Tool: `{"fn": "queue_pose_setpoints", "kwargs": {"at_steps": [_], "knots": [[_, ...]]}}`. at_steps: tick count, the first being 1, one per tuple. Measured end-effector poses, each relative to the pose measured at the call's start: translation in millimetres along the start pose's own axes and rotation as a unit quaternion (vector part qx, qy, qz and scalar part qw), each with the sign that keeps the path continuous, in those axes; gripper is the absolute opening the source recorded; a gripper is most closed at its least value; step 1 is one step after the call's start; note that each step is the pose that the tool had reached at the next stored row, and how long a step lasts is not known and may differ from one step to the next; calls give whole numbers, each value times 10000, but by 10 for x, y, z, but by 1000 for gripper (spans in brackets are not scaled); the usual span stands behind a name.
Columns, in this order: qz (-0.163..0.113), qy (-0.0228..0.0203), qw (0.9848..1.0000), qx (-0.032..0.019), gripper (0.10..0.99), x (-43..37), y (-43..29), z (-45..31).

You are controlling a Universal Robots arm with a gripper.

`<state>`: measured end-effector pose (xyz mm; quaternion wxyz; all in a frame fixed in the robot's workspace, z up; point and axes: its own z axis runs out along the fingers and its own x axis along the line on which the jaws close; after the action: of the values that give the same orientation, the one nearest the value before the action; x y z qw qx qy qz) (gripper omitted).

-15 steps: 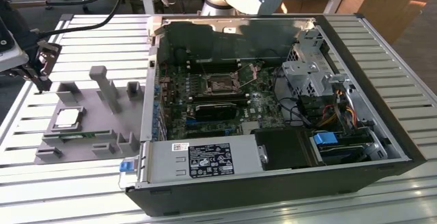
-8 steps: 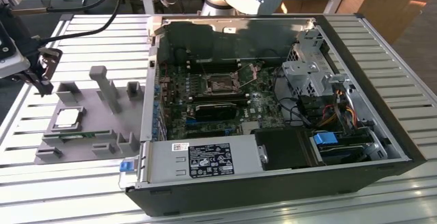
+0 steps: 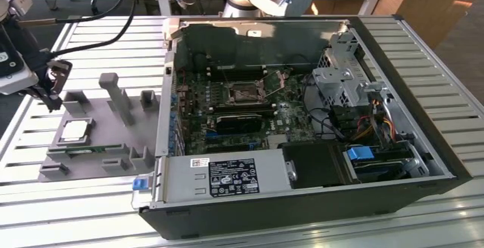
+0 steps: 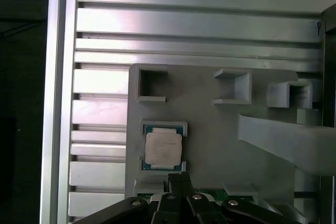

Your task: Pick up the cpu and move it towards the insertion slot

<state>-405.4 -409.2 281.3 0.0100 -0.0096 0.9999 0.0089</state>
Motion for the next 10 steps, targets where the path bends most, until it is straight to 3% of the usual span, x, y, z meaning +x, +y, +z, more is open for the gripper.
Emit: {"fn": "queue_pose_setpoints", "kwargs": {"at_steps": [10], "knots": [[0, -13, 10000, 0, 102, 30, -3, 167]]}}
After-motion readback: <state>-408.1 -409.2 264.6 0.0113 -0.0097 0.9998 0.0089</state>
